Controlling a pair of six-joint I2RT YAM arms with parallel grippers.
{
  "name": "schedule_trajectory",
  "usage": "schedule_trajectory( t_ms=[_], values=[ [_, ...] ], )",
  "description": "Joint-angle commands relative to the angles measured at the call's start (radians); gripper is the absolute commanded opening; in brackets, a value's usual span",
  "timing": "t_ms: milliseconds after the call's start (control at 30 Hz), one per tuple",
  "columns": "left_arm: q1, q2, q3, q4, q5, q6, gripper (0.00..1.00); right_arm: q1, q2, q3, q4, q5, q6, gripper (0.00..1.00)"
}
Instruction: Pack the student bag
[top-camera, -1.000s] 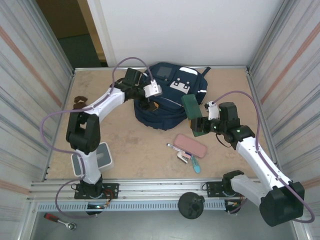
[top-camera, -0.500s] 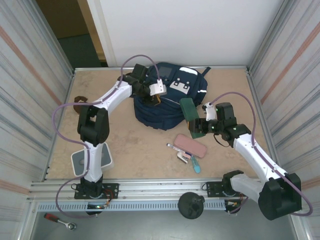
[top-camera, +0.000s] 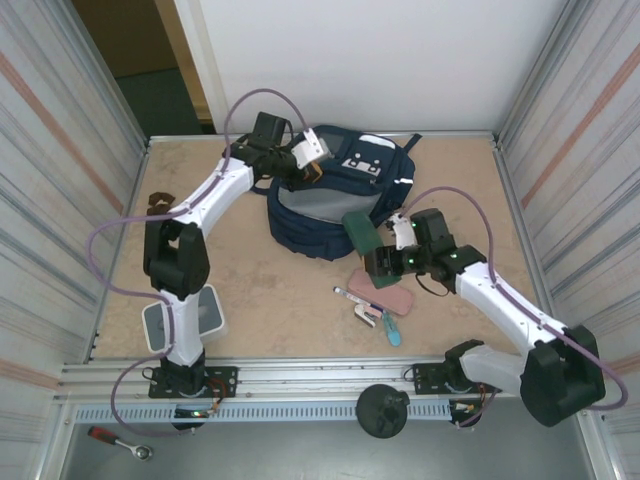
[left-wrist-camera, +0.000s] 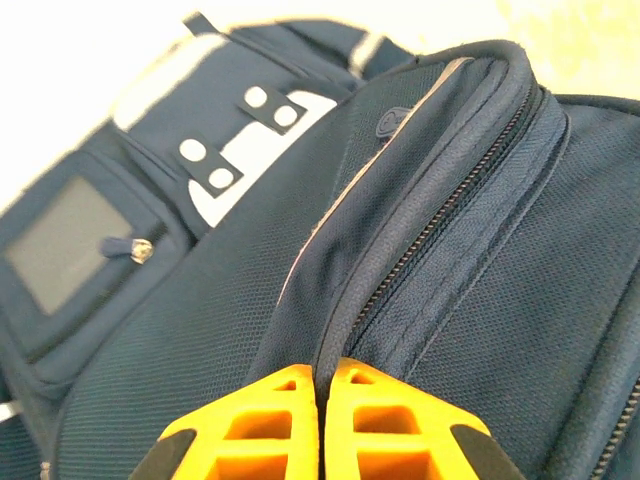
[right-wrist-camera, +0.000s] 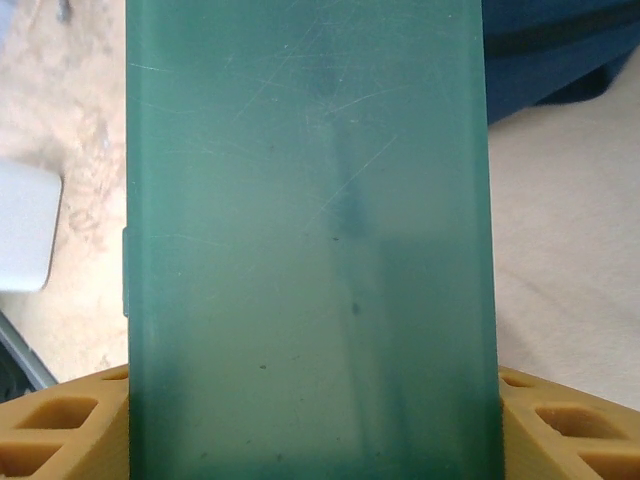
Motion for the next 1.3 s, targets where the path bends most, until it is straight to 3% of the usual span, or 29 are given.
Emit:
schedule_trajectory(
  t_ms=[0, 200, 467, 867, 1000, 1100, 1267],
  values=[
    [0.016, -0.084, 0.057, 0.083, 0.024, -0.178, 0.0, 0.051, 0.059, 0.09, 0.031, 0.06, 0.0, 0.26],
    [0.02, -0.064, 0.131, 0.07, -0.008, -0.237, 0.0, 0.089, 0.276, 0.296, 0.051, 0.184, 0.006, 0.26],
    [0.031, -0.004, 0.285, 0.034, 0.071, -0.256, 0.0, 0.142, 0.603, 0.618, -0.042, 0.324, -0.02, 0.27],
    [0.043, 0.061, 0.42, -0.018, 0.15, -0.258, 0.0, 0.177, 0.871, 0.827, 0.165, 0.466, 0.025, 0.34],
    [0.044, 0.061, 0.407, -0.013, 0.154, -0.278, 0.0, 0.178, 0.944, 0.88, 0.243, 0.533, 0.075, 0.43],
    [0.048, 0.053, 0.378, 0.02, 0.144, -0.292, 0.0, 0.172, 0.961, 0.903, 0.272, 0.497, 0.098, 0.61],
    [0.049, 0.041, 0.35, 0.028, 0.14, -0.288, 0.0, 0.169, 0.857, 0.81, 0.302, 0.437, 0.086, 0.73]
  ],
)
